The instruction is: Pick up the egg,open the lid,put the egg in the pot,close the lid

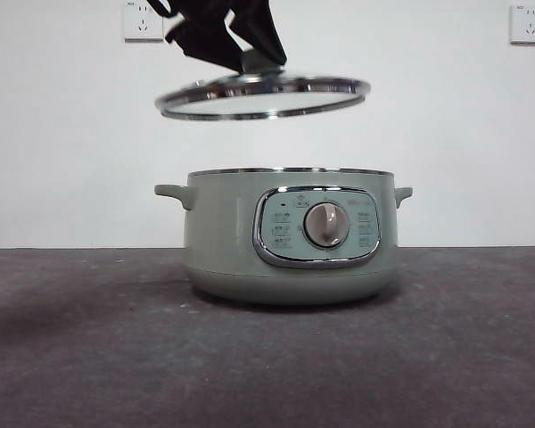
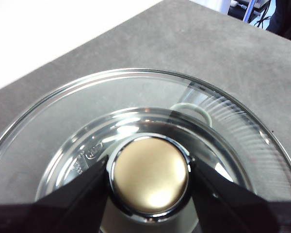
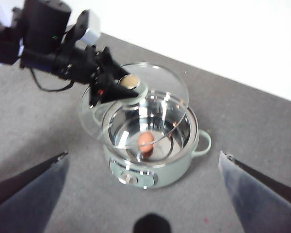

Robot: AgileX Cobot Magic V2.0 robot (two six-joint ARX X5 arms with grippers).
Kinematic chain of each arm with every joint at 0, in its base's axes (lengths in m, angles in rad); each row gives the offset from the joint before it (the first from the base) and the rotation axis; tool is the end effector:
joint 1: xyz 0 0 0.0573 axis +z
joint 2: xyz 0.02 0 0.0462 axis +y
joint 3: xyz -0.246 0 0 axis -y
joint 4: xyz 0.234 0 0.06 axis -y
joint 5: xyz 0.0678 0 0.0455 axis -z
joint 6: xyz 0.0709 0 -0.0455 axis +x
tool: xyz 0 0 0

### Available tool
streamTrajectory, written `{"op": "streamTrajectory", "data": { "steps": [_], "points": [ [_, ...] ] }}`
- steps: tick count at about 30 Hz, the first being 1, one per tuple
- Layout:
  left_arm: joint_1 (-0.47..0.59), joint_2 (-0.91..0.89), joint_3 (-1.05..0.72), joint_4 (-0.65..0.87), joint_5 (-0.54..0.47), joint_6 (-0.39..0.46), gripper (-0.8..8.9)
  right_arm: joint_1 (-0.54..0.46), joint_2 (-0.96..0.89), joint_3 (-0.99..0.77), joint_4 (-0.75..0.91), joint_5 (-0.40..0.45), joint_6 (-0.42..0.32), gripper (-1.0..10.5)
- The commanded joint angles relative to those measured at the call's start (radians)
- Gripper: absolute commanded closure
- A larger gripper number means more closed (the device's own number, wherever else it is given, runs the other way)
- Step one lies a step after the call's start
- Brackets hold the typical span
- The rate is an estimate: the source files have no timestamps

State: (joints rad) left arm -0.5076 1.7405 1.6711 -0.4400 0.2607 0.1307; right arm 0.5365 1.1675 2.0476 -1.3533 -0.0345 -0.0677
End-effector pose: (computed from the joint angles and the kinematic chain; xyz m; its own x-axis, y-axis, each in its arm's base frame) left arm 0.3565 -0.2192 0.3231 0.6119 -0.6353 -0.4712 0.7162 0.6978 -0.0108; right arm 0.1274 0.0786 0.4852 0.7470 0.4843 -0.4555 -0.5625 0.8256 -0.0445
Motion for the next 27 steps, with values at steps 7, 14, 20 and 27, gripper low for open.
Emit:
{"op": "streamTrajectory", "data": {
  "steps": [7,14,20,27],
  "points": [
    [-0.008,0.095,0.025,0.082,0.008,0.011,8.21,0.000,-0.116,-0.171,-0.025,0.001,0.045,4.1],
    [-0.015,0.148,0.025,0.120,0.008,0.006,8.20,0.000,-0.176,-0.235,-0.025,0.001,0.072,4.2],
    [-0.029,0.171,0.025,0.129,0.007,0.001,8.20,0.000,-0.198,-0.258,-0.025,0.002,0.084,4.1],
    [-0.047,0.175,0.025,0.147,0.001,0.001,8.20,0.000,-0.204,-0.278,-0.025,0.002,0.084,4.2]
  ]
}}
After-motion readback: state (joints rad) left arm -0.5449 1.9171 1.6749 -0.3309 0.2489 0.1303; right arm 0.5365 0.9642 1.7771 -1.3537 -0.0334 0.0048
